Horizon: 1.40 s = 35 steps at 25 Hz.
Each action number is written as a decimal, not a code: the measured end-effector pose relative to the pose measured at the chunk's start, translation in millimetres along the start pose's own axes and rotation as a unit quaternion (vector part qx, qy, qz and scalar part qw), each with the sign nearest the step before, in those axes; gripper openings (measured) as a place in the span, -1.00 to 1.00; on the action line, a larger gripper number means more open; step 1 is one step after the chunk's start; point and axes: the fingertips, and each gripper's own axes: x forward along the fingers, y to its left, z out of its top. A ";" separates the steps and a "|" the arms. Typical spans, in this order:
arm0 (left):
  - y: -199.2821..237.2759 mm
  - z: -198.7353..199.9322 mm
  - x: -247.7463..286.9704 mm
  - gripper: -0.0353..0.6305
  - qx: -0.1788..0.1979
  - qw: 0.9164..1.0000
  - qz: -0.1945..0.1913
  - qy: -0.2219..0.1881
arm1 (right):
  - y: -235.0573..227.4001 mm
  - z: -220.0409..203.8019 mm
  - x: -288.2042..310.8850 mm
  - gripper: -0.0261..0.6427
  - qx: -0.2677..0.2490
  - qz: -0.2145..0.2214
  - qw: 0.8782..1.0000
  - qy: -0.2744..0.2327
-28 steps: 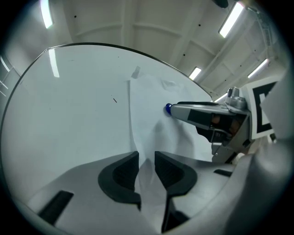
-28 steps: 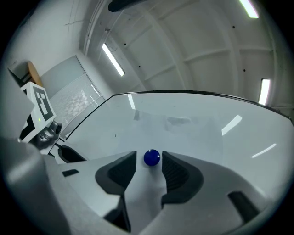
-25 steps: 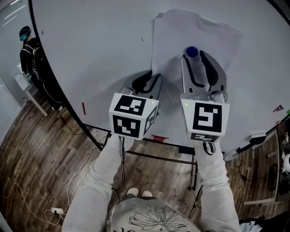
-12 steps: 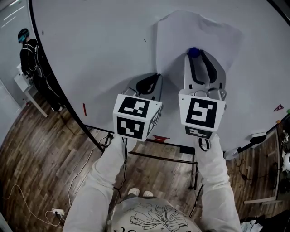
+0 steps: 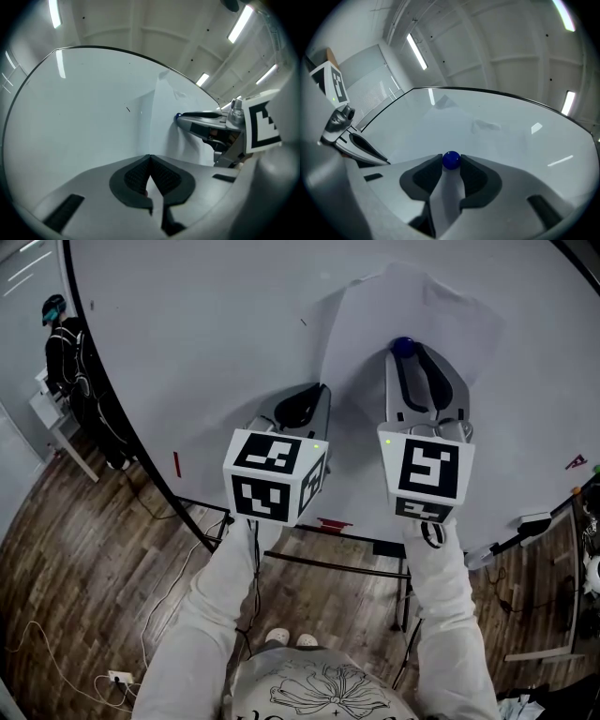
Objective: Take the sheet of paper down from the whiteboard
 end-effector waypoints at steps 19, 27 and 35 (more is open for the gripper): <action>44.9 -28.8 -43.7 -0.88 0.054 0.996 0.041 0.065 | -53.8 -10.2 -25.0 -0.57 0.066 -0.064 0.996 0.001; 58.6 -30.7 -53.2 -0.88 0.089 0.991 0.048 0.092 | -69.2 -24.9 -22.2 -0.57 0.089 -0.078 0.993 0.022; 55.9 -23.8 -52.0 -0.88 0.097 0.990 0.051 0.087 | -69.6 -20.8 -30.7 -0.56 0.090 -0.082 0.993 0.009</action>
